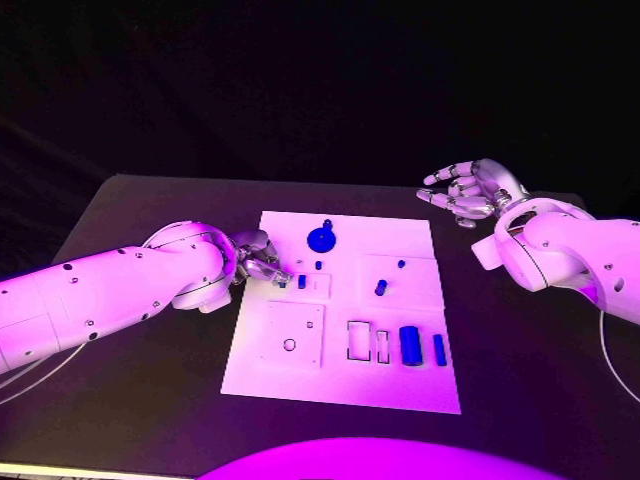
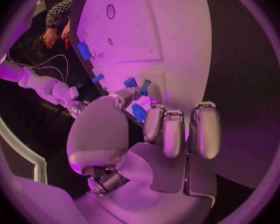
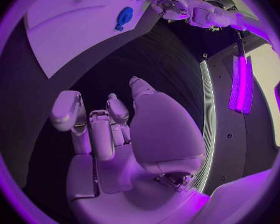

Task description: Assemble the parts on the task board

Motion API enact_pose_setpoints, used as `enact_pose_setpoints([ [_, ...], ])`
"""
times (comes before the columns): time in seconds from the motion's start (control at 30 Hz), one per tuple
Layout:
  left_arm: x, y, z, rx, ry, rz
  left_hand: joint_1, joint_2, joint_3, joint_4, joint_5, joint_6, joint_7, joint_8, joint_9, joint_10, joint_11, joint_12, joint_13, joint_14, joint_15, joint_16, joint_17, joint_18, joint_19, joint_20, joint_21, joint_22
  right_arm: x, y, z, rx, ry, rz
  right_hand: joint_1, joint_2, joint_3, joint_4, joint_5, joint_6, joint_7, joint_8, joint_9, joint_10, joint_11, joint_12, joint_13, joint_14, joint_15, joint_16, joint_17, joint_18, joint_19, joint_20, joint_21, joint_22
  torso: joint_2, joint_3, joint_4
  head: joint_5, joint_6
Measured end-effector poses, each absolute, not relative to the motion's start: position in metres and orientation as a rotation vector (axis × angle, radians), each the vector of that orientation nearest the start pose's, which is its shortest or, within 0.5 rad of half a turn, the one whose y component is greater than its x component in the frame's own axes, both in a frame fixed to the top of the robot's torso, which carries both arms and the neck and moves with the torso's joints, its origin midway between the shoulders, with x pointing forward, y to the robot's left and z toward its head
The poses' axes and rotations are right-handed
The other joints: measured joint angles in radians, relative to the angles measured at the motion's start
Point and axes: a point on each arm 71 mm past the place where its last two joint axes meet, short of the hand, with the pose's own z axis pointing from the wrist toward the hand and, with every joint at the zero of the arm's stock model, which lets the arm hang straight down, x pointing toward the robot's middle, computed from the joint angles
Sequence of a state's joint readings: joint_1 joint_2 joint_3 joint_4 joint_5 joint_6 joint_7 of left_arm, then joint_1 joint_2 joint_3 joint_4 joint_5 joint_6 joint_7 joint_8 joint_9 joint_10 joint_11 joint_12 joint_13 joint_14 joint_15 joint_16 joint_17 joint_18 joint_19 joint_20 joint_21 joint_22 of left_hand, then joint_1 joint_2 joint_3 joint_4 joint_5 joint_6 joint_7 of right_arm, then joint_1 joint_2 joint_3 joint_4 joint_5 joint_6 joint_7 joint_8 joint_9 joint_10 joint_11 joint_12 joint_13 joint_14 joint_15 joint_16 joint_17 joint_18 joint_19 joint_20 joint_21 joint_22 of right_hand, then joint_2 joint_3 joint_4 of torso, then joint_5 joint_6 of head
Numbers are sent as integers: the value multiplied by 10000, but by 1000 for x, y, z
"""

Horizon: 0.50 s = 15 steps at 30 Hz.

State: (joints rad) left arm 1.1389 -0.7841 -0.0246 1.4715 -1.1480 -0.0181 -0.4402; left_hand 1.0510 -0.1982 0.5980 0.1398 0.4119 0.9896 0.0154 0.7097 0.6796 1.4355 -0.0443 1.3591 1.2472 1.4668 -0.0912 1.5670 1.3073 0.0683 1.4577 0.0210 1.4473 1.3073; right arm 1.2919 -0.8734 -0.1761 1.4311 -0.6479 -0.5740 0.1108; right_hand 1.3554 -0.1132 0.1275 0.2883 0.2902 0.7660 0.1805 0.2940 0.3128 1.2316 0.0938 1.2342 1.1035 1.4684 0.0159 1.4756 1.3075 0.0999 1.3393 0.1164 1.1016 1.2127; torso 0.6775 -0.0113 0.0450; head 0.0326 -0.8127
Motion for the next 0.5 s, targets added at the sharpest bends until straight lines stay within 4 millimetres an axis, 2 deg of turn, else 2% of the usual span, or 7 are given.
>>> enact_pose_setpoints([
  [0.5, 479, 203, -245, -2216, 22015, -4602, -84, -84, -1017, 715, -267, 27, -49, -58, -138, -6, -4, -61, -14, 0, 1, 0, 8, 1, 1, 1, 0, 0, 506, -264, -184, 6093, 15195, 8605, 0, 0, 0, 0, 0, 0, 0, 0, 1, 0, 0, 0, 0, 0, 0, 0, -1, 0, 0, 0, 0, 0, -1, -7, 1, -6, 20],
])
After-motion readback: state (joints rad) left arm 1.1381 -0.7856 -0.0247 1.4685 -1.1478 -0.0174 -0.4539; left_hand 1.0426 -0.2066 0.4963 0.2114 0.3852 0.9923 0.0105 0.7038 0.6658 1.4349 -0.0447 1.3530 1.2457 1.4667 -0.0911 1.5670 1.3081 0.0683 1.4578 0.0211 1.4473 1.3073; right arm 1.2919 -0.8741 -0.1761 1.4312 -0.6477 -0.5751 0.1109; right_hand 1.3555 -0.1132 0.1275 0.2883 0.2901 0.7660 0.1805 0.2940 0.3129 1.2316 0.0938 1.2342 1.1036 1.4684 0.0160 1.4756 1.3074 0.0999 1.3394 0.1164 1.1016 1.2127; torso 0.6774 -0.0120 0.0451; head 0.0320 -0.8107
